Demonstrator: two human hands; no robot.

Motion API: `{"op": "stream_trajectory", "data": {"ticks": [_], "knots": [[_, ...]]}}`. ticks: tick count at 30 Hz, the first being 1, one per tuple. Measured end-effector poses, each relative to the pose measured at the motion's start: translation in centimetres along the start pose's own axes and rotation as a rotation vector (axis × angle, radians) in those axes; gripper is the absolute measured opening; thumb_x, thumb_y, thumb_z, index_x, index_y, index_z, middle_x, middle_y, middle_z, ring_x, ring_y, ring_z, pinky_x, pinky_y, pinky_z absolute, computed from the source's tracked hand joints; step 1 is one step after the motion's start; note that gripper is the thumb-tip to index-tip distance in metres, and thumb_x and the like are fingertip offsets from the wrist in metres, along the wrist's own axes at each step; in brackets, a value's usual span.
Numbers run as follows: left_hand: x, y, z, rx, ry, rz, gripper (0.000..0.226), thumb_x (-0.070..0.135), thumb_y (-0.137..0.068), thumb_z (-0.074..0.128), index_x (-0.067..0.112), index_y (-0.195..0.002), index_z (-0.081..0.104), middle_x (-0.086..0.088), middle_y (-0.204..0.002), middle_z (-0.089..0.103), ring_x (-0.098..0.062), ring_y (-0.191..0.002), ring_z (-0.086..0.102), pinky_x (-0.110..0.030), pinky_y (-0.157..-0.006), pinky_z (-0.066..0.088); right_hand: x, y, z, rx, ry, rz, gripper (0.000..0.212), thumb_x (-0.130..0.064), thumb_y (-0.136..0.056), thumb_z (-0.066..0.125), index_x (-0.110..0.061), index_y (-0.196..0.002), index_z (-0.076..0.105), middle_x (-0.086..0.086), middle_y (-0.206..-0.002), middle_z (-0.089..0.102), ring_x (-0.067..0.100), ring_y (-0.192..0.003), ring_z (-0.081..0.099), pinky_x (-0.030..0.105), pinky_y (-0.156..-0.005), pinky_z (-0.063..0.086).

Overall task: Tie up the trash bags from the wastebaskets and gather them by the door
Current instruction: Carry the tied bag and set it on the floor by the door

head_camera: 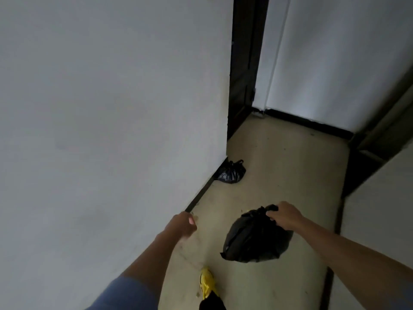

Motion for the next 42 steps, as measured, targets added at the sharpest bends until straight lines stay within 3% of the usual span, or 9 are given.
{"op": "stream_trajectory", "data": {"ticks": [7, 10, 16, 21, 25, 31, 36, 39, 42], "knots": [[5.9, -15.4, -5.9, -0.081, -0.047, 0.005, 0.019, 0.018, -0.090, 0.054, 0.014, -0.106, 0.064, -0.006, -0.115, 0.064, -0.021, -0.106, 0.060, -0.029, -0.089, 0.048, -4.2, -13.1, -3.5, -0.030, -0.105, 0.121, 0.030, -0.032, -0.088, 0.061, -0.004, -0.078, 0.067, 0.016, -0.079, 0.070, 0.029, -0.071, 0.066, 0.033, -0.064, 0.050], [8.6, -21.0, -7.6, -0.113, -0.050, -0.001, 0.019, 0.016, -0.090, 0.054, 0.013, -0.106, 0.064, -0.007, -0.115, 0.063, -0.021, -0.104, 0.060, -0.029, -0.087, 0.048, -5.8, -18.3, -4.5, -0.062, -0.093, 0.125, 0.034, -0.032, -0.091, 0.059, -0.009, -0.065, 0.060, 0.008, -0.062, 0.061, 0.024, -0.059, 0.059, 0.029, -0.057, 0.043], [11.5, -32.7, -7.8, -0.103, -0.005, -0.087, 0.019, 0.017, -0.089, 0.053, 0.011, -0.102, 0.067, -0.008, -0.111, 0.065, -0.024, -0.104, 0.061, -0.031, -0.089, 0.050, -7.2, -31.6, -4.5, -0.168, -0.123, 0.164, 0.034, -0.031, -0.092, 0.059, -0.012, -0.063, 0.061, 0.002, -0.054, 0.056, 0.021, -0.053, 0.054, 0.027, -0.054, 0.040], [11.3, -43.0, -4.1, -0.122, 0.097, -0.226, 0.016, 0.020, -0.089, 0.057, 0.013, -0.097, 0.069, -0.007, -0.102, 0.071, -0.024, -0.093, 0.067, -0.038, -0.089, 0.055, -7.7, -44.1, -1.7, -0.259, -0.085, 0.141, 0.039, -0.031, -0.093, 0.056, -0.015, -0.058, 0.051, 0.003, -0.053, 0.046, 0.019, -0.052, 0.049, 0.029, -0.050, 0.032], [10.6, -50.7, -1.1, -0.133, 0.141, -0.272, 0.017, 0.021, -0.090, 0.058, 0.014, -0.102, 0.068, -0.008, -0.105, 0.071, -0.025, -0.096, 0.067, -0.041, -0.091, 0.055, -7.8, -52.2, 1.9, -0.304, -0.110, 0.151, 0.032, -0.032, -0.093, 0.056, -0.011, -0.070, 0.063, 0.004, -0.062, 0.056, 0.020, -0.060, 0.056, 0.030, -0.056, 0.037], [6.3, -62.4, 5.5, -0.152, 0.128, -0.280, 0.014, 0.023, -0.090, 0.059, 0.017, -0.099, 0.068, -0.005, -0.106, 0.070, -0.025, -0.095, 0.067, -0.042, -0.090, 0.055, -5.8, -63.4, 10.5, -0.344, -0.300, 0.270, 0.025, -0.019, -0.092, 0.055, -0.004, -0.072, 0.053, 0.012, -0.065, 0.050, 0.024, -0.060, 0.046, 0.036, -0.059, 0.034], [0.5, -70.1, 12.9, -0.198, 0.053, -0.293, 0.015, 0.022, -0.089, 0.057, 0.017, -0.099, 0.068, -0.005, -0.105, 0.070, -0.024, -0.096, 0.067, -0.040, -0.092, 0.054, -3.1, -70.9, 19.5, -0.355, -0.491, 0.434, 0.027, -0.014, -0.093, 0.054, -0.008, -0.067, 0.050, 0.007, -0.063, 0.046, 0.020, -0.050, 0.037, 0.035, -0.052, 0.034], [-2.1, -73.4, 16.1, -0.223, 0.018, -0.296, 0.015, 0.021, -0.090, 0.057, 0.017, -0.099, 0.068, -0.006, -0.103, 0.070, -0.024, -0.096, 0.067, -0.041, -0.092, 0.054, -2.6, -74.3, 23.8, -0.365, -0.600, 0.479, 0.027, -0.021, -0.094, 0.057, -0.011, -0.069, 0.059, 0.003, -0.072, 0.057, 0.019, -0.063, 0.052, 0.038, -0.070, 0.051], [-4.4, -76.1, 18.5, -0.232, -0.021, -0.294, 0.015, 0.020, -0.091, 0.055, 0.017, -0.098, 0.068, -0.005, -0.100, 0.071, -0.024, -0.096, 0.066, -0.035, -0.089, 0.052, -1.6, -77.7, 27.4, -0.362, -0.684, 0.491, 0.023, -0.023, -0.092, 0.058, -0.014, -0.071, 0.063, 0.003, -0.081, 0.062, 0.020, -0.077, 0.056, 0.044, -0.088, 0.052]]}}
Point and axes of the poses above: each hand's wrist, its own y-axis away from the middle knuckle, its own z-axis out of the palm, x = y × z, the point moved 7 cm from there along -y, towards the middle knuckle
